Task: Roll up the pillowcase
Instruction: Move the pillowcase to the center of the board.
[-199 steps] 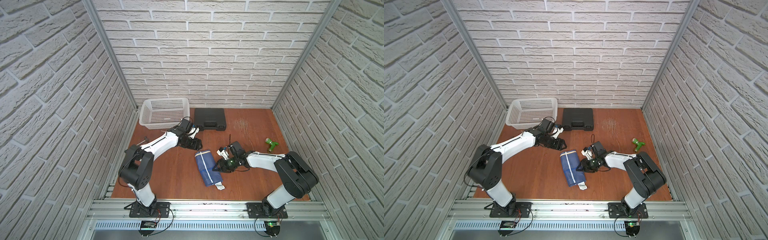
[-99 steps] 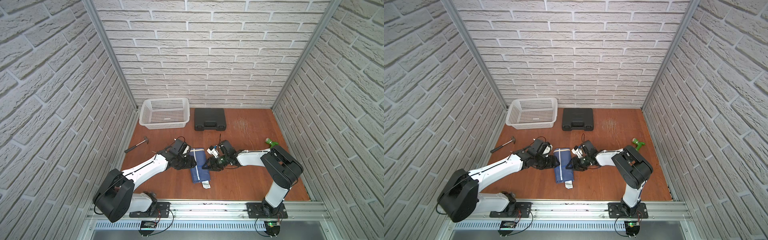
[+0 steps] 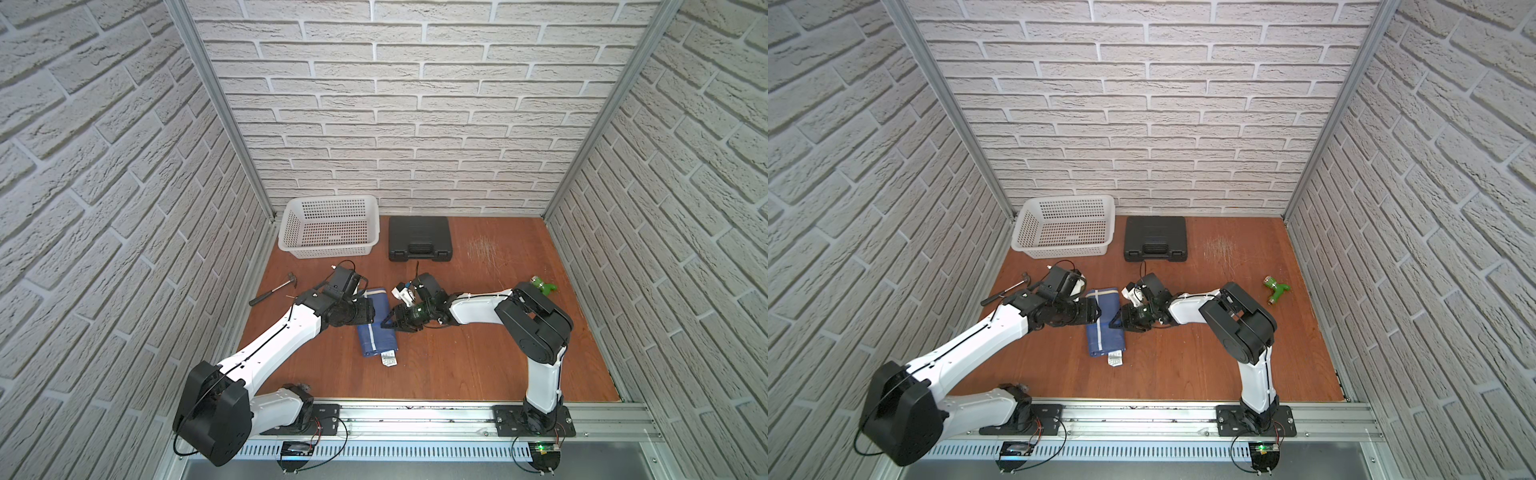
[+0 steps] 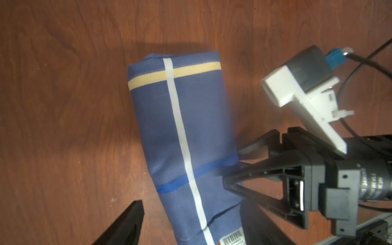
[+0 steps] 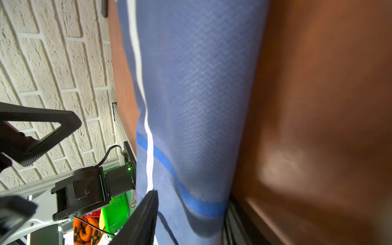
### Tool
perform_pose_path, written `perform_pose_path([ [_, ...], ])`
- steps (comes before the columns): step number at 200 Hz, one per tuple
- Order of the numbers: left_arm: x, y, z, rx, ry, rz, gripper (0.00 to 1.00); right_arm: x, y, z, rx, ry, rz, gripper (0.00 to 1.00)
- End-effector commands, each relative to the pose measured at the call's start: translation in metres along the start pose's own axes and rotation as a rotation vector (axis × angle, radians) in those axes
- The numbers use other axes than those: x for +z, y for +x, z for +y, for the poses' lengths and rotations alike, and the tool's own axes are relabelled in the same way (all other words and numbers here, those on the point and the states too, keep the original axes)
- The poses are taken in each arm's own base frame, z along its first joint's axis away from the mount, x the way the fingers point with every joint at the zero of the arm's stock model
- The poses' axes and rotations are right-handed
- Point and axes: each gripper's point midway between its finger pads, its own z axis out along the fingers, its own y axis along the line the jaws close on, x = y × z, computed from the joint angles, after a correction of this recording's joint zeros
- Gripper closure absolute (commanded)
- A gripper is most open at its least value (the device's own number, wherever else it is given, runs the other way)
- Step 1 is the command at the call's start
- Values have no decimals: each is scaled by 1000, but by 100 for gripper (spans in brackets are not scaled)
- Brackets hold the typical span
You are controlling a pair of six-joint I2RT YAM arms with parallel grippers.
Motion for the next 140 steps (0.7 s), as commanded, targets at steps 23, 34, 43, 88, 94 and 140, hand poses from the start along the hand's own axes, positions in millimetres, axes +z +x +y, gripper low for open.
perform_pose_path([
  [23, -10, 15, -4, -62, -18, -31, 22, -15, -3, 18, -57, -1, -18, 47],
  [34, -10, 22, -11, -69, -21, -30, 22, -26, -4, 18, -63, 22, -29, 46],
  [43, -13, 24, -16, -61, -44, -35, 21, -36, -3, 16, -62, 40, -32, 45],
  [88, -24, 22, -34, 107, -270, -88, 20, -95, 0, -16, 8, 144, -89, 44],
  [94, -19, 22, -36, 137, -289, -75, 20, -107, -2, -22, 15, 165, -110, 44],
  [140, 17, 19, -58, 287, -451, 32, 20, -190, -25, -49, -1, 347, -241, 39],
])
